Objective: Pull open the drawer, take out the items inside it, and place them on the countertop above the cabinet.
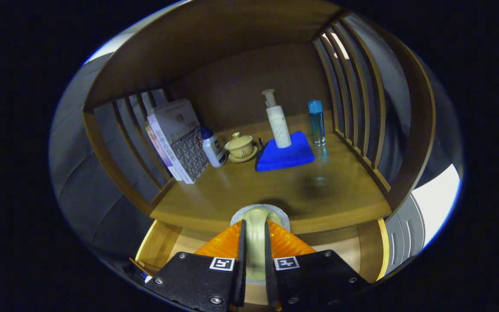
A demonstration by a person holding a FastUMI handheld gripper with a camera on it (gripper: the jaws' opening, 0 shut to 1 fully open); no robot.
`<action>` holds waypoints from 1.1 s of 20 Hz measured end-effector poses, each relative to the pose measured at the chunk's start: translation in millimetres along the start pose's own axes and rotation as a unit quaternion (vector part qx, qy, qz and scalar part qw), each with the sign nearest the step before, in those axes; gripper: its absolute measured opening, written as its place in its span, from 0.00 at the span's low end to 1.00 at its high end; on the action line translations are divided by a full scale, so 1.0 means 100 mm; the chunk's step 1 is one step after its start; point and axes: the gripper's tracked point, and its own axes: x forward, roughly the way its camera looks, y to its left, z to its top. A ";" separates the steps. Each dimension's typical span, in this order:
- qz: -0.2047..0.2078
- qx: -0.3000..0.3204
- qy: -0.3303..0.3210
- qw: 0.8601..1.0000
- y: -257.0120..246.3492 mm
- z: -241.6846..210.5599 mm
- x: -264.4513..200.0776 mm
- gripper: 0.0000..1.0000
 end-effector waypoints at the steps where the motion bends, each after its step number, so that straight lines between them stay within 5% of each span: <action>1: -0.002 0.007 -0.004 1.000 0.00 0.08 0.04 0.19; 17: -0.059 0.035 0.002 0.998 -0.27 0.54 0.86 0.21; 19: -0.068 0.024 0.006 0.997 -0.29 0.48 0.88 0.26; 22: -0.083 0.006 -0.015 0.996 -0.32 0.48 0.85 0.56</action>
